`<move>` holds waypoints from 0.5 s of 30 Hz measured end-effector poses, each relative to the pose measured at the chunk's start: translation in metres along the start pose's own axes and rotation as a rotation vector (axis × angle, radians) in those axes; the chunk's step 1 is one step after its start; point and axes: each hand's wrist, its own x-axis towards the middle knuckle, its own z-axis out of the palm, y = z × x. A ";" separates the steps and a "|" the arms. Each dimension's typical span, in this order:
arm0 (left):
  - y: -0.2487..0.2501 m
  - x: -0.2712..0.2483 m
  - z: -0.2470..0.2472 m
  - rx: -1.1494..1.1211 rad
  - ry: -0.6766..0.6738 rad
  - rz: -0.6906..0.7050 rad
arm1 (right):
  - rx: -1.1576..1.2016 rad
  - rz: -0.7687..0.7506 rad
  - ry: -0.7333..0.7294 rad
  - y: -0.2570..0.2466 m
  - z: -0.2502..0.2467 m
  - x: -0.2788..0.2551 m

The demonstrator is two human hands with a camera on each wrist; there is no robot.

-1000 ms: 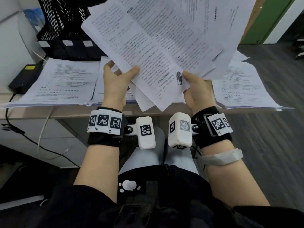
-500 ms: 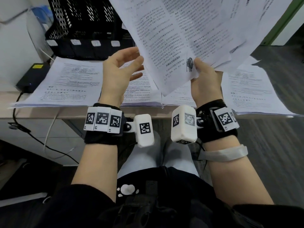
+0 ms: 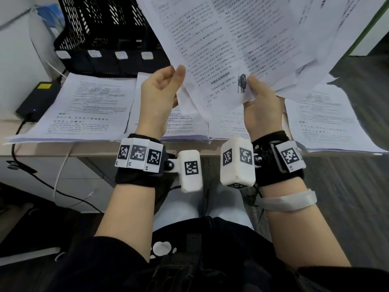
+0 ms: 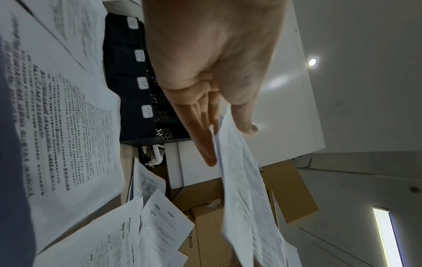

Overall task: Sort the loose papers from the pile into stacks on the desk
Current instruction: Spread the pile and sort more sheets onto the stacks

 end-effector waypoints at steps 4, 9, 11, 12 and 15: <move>-0.004 0.000 0.009 0.031 -0.028 0.026 | -0.038 0.006 0.005 0.008 0.000 -0.004; -0.002 0.004 0.014 -0.017 0.007 0.057 | -0.100 -0.009 -0.041 0.012 0.000 -0.006; 0.001 0.006 0.014 -0.049 0.020 0.073 | -0.103 -0.001 -0.042 0.013 0.001 -0.007; 0.002 0.007 0.013 -0.053 0.032 0.085 | -0.098 0.000 -0.059 0.012 0.001 -0.006; 0.002 0.012 0.010 -0.047 0.065 0.118 | -0.107 -0.014 -0.080 0.009 -0.002 -0.002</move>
